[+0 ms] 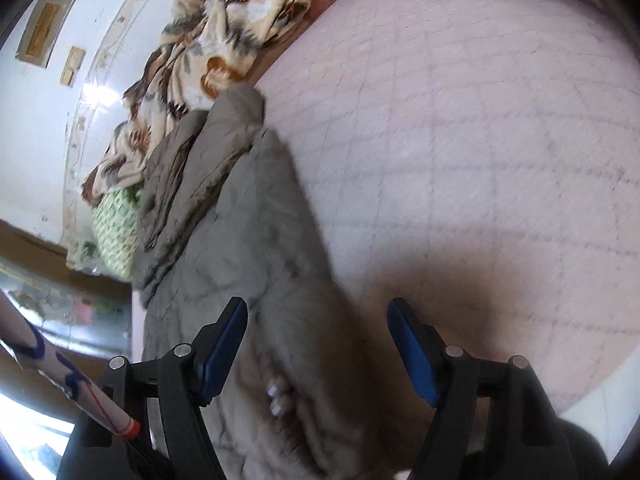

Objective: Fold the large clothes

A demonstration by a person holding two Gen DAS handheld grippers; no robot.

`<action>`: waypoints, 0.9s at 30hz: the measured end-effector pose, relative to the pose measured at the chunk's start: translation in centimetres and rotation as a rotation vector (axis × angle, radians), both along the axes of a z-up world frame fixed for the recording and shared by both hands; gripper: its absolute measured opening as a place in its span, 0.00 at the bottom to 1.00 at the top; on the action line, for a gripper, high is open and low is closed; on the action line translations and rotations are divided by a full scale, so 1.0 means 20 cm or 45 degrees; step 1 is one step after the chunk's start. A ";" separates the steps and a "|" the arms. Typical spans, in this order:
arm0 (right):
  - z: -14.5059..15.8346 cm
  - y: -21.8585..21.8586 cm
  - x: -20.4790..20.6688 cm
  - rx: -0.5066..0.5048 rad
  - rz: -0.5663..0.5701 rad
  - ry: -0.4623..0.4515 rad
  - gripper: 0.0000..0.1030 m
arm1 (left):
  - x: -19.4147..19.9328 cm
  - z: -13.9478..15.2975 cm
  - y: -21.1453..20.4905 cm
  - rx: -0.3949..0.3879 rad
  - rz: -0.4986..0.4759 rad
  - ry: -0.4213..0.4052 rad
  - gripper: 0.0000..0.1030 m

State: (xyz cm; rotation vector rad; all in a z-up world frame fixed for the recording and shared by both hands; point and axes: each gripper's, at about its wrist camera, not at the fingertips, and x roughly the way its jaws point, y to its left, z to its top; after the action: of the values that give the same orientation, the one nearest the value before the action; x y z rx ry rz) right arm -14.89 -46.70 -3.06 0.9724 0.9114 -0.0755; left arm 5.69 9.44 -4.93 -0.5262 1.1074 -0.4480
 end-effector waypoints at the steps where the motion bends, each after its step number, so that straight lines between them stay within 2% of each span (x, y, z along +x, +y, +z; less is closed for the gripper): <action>1: -0.01 0.01 0.00 0.021 0.024 0.000 0.75 | -0.02 0.01 0.01 -0.007 -0.015 -0.008 0.73; 3: -0.01 0.09 -0.01 0.041 0.112 0.016 0.75 | 0.00 0.02 0.03 0.003 -0.004 -0.006 0.74; 8: 0.00 0.24 -0.05 -0.062 0.208 0.046 0.75 | 0.11 0.00 0.07 0.054 0.037 0.006 0.74; 13: -0.02 0.26 -0.07 -0.039 0.194 0.027 0.75 | 0.17 -0.07 0.07 -0.095 -0.014 0.088 0.73; 16: -0.03 0.23 -0.08 0.014 0.171 0.009 0.75 | 0.11 -0.07 0.06 -0.164 -0.077 0.092 0.73; 22: -0.03 0.24 -0.09 0.036 0.174 -0.007 0.75 | -0.06 -0.06 0.08 -0.170 -0.119 0.091 0.73; 27: -0.01 0.26 -0.14 0.070 0.209 -0.023 0.74 | -0.21 -0.04 0.05 -0.118 -0.168 0.044 0.73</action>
State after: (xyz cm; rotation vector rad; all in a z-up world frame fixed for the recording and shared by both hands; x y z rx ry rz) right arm -17.67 -41.53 -3.29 0.9442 0.9774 0.0977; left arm 1.54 10.53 -5.82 -0.5459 1.1627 -0.6095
